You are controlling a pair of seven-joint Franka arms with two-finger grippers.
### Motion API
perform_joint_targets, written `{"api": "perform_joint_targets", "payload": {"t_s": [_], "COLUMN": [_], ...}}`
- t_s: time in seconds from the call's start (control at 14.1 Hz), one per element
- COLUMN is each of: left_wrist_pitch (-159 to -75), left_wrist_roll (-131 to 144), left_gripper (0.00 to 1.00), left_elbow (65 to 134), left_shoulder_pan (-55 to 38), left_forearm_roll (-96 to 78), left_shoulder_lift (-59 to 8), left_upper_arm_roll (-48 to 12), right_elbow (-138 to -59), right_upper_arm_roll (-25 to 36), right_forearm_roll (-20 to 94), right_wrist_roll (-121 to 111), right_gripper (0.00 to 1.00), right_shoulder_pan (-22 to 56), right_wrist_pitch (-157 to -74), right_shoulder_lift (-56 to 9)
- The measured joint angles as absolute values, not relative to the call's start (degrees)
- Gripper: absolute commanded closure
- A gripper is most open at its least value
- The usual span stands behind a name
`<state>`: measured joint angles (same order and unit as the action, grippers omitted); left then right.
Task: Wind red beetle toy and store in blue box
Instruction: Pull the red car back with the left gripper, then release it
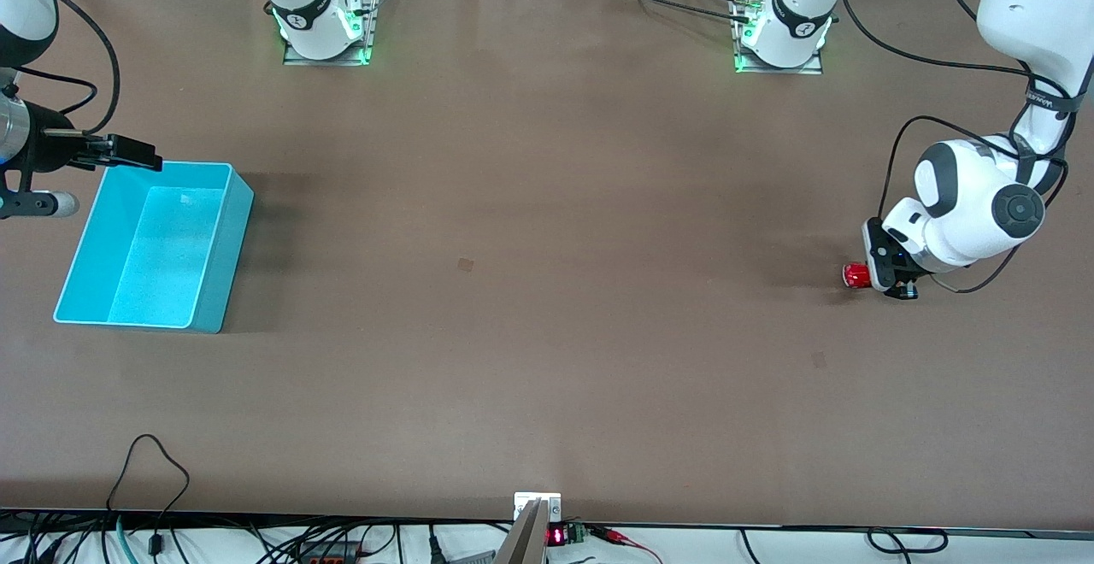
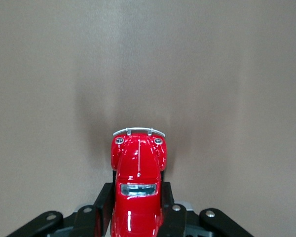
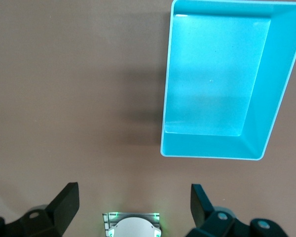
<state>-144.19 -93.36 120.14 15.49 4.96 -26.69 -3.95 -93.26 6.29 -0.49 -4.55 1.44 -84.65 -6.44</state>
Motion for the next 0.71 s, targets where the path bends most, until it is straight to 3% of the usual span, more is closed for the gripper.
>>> {"api": "perform_joint_targets", "payload": {"t_s": [0.57,0.64,0.71], "left_wrist_pitch": [-144.2,-144.2,-144.2], "left_wrist_roll": [-95.7,-96.2,-96.4], "left_gripper": [0.76,0.74,0.63], "left_elbow": [120.0,120.0,119.9], "left_shoulder_pan": [17.0,17.6,18.0], "left_forearm_roll": [5.0,5.0,5.0], "left_shoulder_lift": [-26.8,-26.8,-26.8], "left_upper_arm_roll": [-3.9,-3.9,-3.9], "right_elbow": [-93.3,-93.3,-93.3], "right_upper_arm_roll": [6.3,6.3,6.3], "right_forearm_roll": [-0.5,-0.5,-0.5], "right_wrist_roll": [-4.7,-4.7,-4.7], "right_gripper": [0.0,0.0,0.0], "right_shoulder_pan": [1.5,1.5,1.5], "right_wrist_pitch": [-84.3,-84.3,-84.3], "right_shoulder_lift": [-6.4,-6.4,-6.4]}}
